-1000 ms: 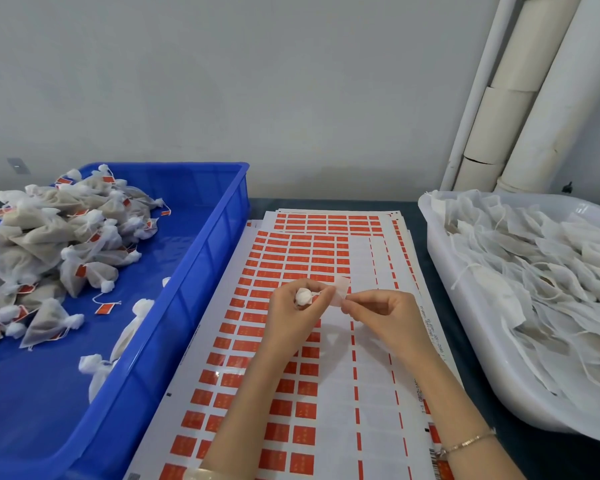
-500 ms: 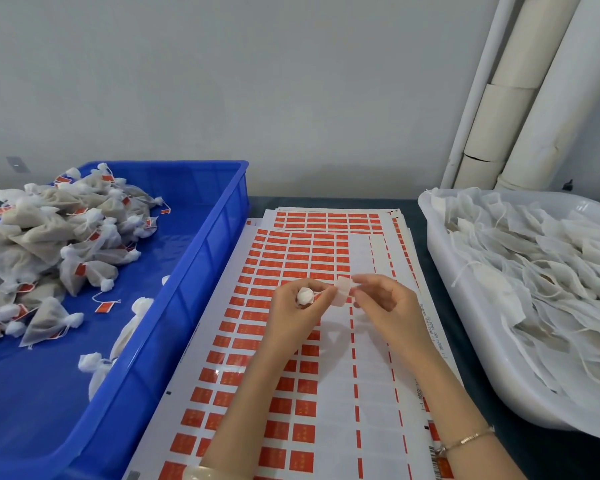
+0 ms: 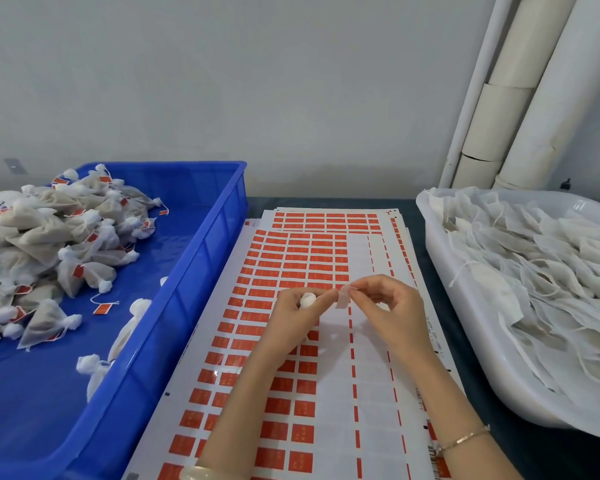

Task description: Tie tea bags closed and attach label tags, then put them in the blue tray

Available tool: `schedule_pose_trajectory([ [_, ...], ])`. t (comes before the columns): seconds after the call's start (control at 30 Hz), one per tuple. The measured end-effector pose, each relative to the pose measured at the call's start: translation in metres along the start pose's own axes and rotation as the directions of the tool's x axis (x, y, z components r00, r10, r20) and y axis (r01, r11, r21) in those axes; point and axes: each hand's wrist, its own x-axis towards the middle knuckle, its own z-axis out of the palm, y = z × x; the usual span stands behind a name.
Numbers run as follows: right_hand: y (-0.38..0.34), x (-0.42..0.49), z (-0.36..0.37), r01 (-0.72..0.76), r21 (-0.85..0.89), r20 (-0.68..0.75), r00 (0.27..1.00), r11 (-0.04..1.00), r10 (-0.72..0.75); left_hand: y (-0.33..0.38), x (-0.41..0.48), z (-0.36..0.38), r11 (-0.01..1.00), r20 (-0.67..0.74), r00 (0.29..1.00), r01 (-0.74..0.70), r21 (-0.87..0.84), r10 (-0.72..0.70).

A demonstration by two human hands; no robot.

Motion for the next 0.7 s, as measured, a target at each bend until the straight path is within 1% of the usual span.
schedule_pose_trajectory([
  [0.07, 0.0000, -0.0008, 0.0007, 0.022, -0.034, -0.016, 1.000, 0.999, -0.023, -0.0010, 0.0005, -0.0005, 0.999, 0.002, 0.999, 0.039, 0.005, -0.039],
  [0.13, -0.0015, -0.0028, 0.0015, 0.063, -0.072, -0.025, 0.998, 0.995, -0.064, -0.0014, 0.0009, 0.0001, 0.999, 0.005, 0.999, 0.043, 0.002, -0.043],
  [0.23, -0.0036, -0.0059, 0.0019, 0.120, -0.115, -0.028, 0.992, 0.986, -0.124, -0.0026, 0.0021, 0.0011, 0.998, -0.032, 0.998, 0.055, 0.012, -0.055],
  [0.43, -0.0049, -0.0080, 0.0029, 0.172, -0.164, -0.061, 0.981, 0.971, -0.184, -0.0030, 0.0039, 0.0022, 0.992, -0.093, 0.987, 0.129, -0.001, -0.129],
  [0.7, -0.0050, -0.0086, 0.0039, 0.186, -0.211, -0.041, 0.979, 0.960, -0.199, -0.0001, 0.0041, 0.0003, 0.985, -0.113, 0.979, 0.165, -0.049, -0.169],
])
